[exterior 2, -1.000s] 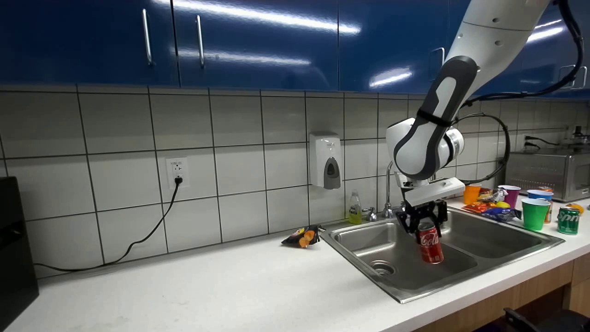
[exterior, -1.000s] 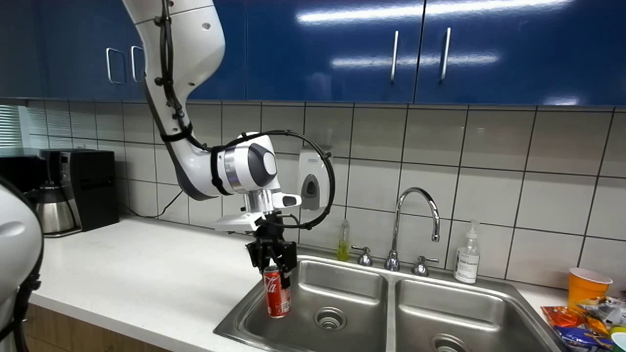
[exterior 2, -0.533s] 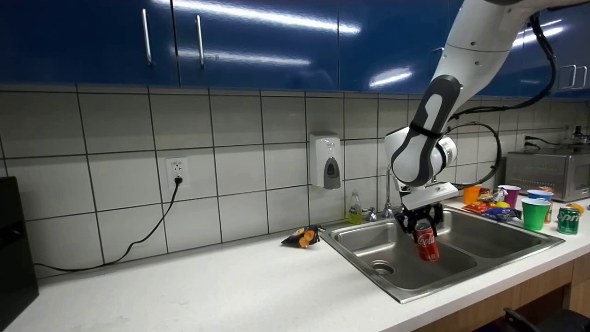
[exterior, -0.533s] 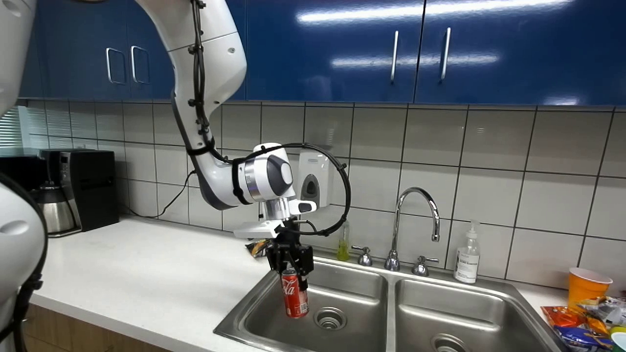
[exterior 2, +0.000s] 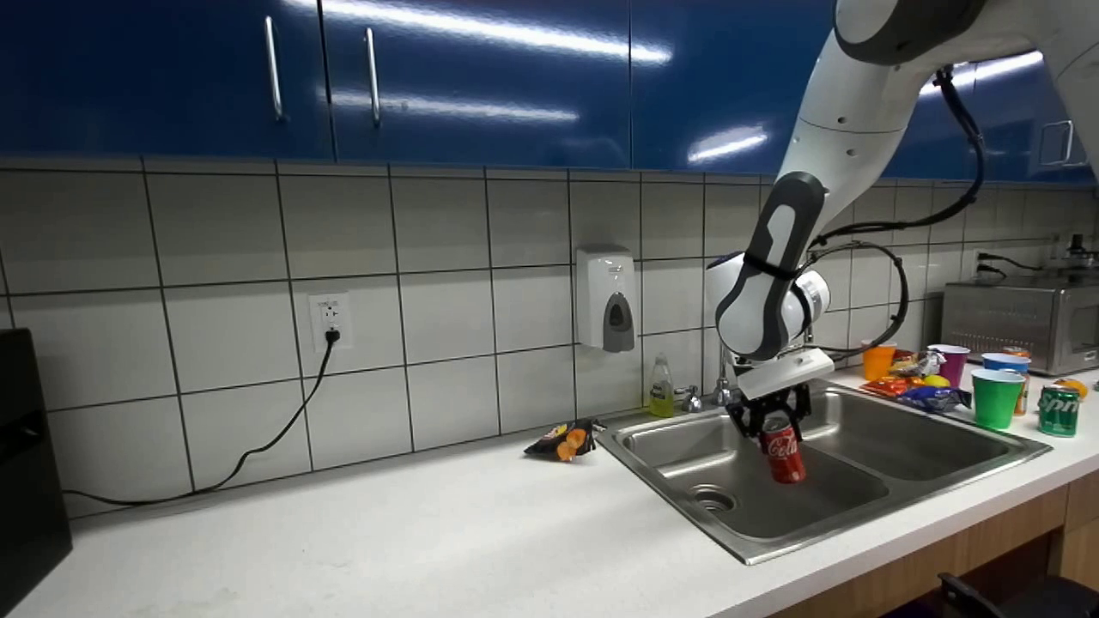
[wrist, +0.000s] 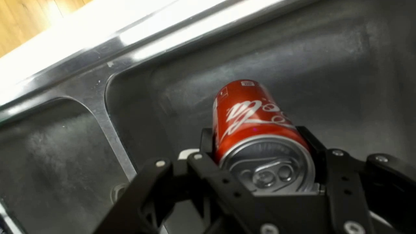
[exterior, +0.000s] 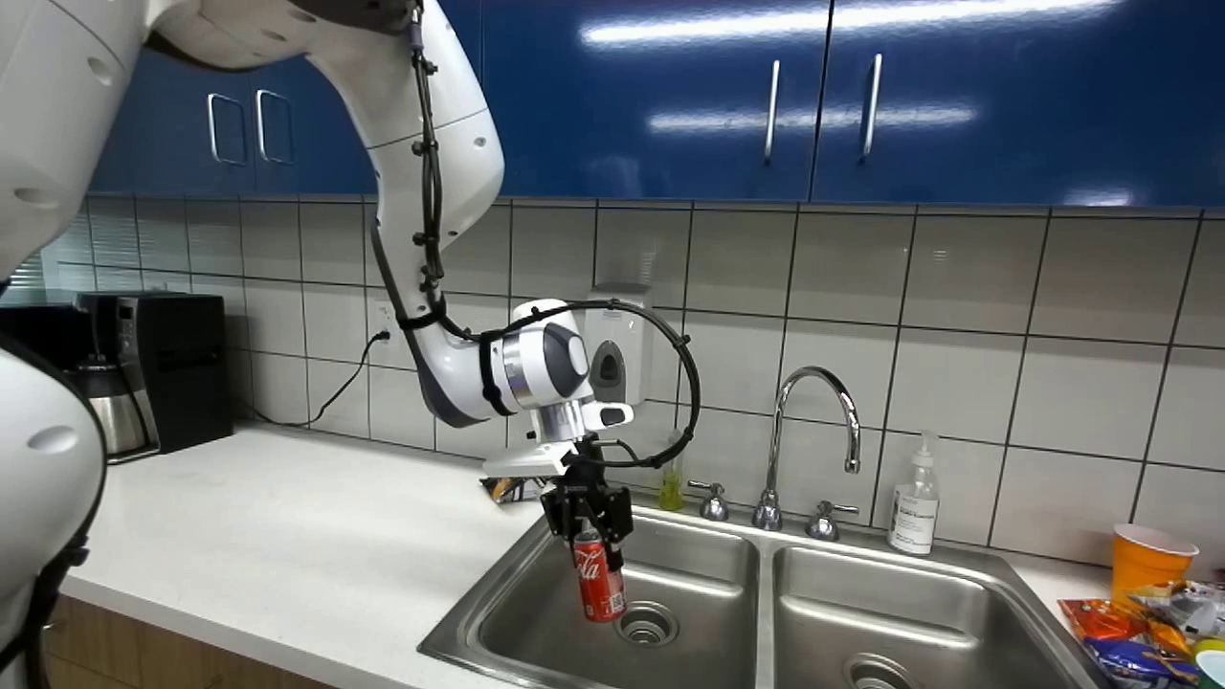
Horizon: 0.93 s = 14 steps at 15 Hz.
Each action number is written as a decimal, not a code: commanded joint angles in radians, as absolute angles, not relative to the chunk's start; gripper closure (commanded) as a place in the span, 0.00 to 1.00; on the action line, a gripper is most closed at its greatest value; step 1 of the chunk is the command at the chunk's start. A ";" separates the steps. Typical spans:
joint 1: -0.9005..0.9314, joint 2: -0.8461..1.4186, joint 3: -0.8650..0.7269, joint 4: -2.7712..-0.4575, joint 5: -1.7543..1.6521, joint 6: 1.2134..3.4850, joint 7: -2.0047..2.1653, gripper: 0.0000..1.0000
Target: Put the red can inside the left sink
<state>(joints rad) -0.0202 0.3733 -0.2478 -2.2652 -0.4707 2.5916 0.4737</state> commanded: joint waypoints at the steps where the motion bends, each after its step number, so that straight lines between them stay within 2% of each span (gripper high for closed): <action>1: 0.018 0.423 -0.280 -2.208 -0.471 2.599 0.496 0.62; 14: 0.055 0.561 -0.306 -2.084 -0.390 2.648 0.490 0.62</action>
